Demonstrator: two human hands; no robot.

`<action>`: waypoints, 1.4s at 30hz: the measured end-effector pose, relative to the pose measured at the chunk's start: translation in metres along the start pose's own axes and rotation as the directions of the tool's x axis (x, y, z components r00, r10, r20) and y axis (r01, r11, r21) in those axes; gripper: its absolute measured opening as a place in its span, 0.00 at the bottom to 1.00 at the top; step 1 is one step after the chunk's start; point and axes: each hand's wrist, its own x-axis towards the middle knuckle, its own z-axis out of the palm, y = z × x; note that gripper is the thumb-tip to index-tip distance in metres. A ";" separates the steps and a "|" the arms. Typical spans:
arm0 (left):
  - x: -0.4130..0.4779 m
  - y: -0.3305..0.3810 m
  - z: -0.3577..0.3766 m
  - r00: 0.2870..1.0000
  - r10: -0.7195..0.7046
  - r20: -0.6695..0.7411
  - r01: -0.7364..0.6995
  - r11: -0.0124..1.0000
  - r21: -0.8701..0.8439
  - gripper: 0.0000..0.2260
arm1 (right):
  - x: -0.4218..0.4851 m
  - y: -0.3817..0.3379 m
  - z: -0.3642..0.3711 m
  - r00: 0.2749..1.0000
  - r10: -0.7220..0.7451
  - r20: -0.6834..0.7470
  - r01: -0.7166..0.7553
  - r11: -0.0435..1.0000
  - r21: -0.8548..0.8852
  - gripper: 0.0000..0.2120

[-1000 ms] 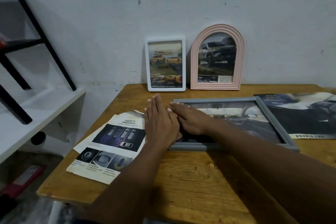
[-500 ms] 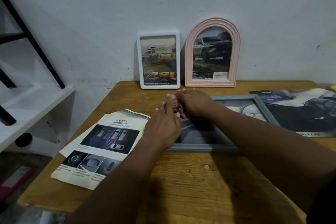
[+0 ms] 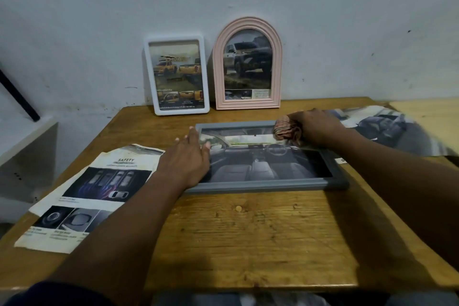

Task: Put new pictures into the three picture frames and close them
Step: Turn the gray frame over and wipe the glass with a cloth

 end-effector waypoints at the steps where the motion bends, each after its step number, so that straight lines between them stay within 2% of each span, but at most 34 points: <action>1: 0.000 0.001 0.000 1.000 -0.003 -0.002 0.003 1.000 0.007 0.31 | -0.001 0.004 0.001 1.000 0.011 0.004 -0.011 1.000 0.004 0.23; 6: 0.002 0.003 0.001 1.000 -0.020 -0.001 0.020 1.000 0.019 0.31 | 0.010 -0.002 0.007 0.997 0.071 -0.008 -0.069 0.987 0.144 0.16; 8: 0.002 0.003 0.001 1.000 -0.023 0.002 0.023 1.000 0.018 0.31 | 0.012 -0.009 0.013 0.997 0.075 -0.009 -0.071 0.977 0.199 0.23; 10: 0.002 0.003 0.001 1.000 -0.026 0.003 0.026 0.999 0.018 0.31 | 0.010 -0.019 0.020 0.998 0.052 0.042 -0.058 0.985 0.164 0.32; 11: 0.002 0.004 0.001 1.000 -0.029 0.004 0.029 0.999 0.018 0.31 | 0.010 -0.022 0.024 0.998 0.048 0.049 -0.055 0.989 0.136 0.34; 12: 0.002 0.004 0.001 1.000 -0.029 0.004 0.028 0.999 0.018 0.31 | 0.010 -0.022 0.028 0.998 0.051 0.025 -0.054 0.990 0.130 0.31; 14: 0.002 0.004 0.001 1.000 -0.026 0.005 0.026 0.999 0.020 0.31 | 0.011 -0.019 0.028 0.997 0.054 -0.059 -0.043 0.984 0.173 0.20; 16: 0.002 0.004 0.001 1.000 -0.021 0.003 0.020 0.999 0.029 0.31 | 0.006 -0.015 0.021 0.996 0.046 -0.074 -0.029 0.975 0.219 0.15; 26: -0.005 0.008 -0.005 0.999 0.027 -0.025 -0.026 0.999 0.035 0.31 | -0.096 0.014 -0.023 0.993 0.091 -0.070 -0.068 0.957 0.283 0.18; 32: -0.002 0.001 0.000 1.000 0.021 -0.021 -0.021 1.000 -0.023 0.33 | -0.190 0.018 -0.023 0.994 0.110 0.018 -0.110 0.943 0.315 0.21; 35: -0.003 0.000 0.000 0.999 0.030 -0.034 -0.032 0.999 -0.043 0.32 | -0.220 0.013 -0.012 0.997 0.061 0.044 -0.071 0.953 0.296 0.22; 38: -0.004 -0.001 0.000 0.998 0.050 -0.049 -0.053 0.997 -0.050 0.32 | -0.223 0.013 -0.018 0.993 0.054 0.103 -0.084 0.946 0.313 0.23; 40: -0.005 -0.001 -0.002 0.994 0.072 -0.087 -0.077 0.996 -0.049 0.32 | -0.211 0.016 -0.035 0.982 0.052 0.181 -0.121 0.909 0.399 0.22; 42: -0.007 -0.001 -0.005 0.988 0.074 -0.133 -0.082 0.995 -0.049 0.32 | -0.190 0.018 -0.052 0.986 0.054 0.156 -0.123 0.871 0.476 0.25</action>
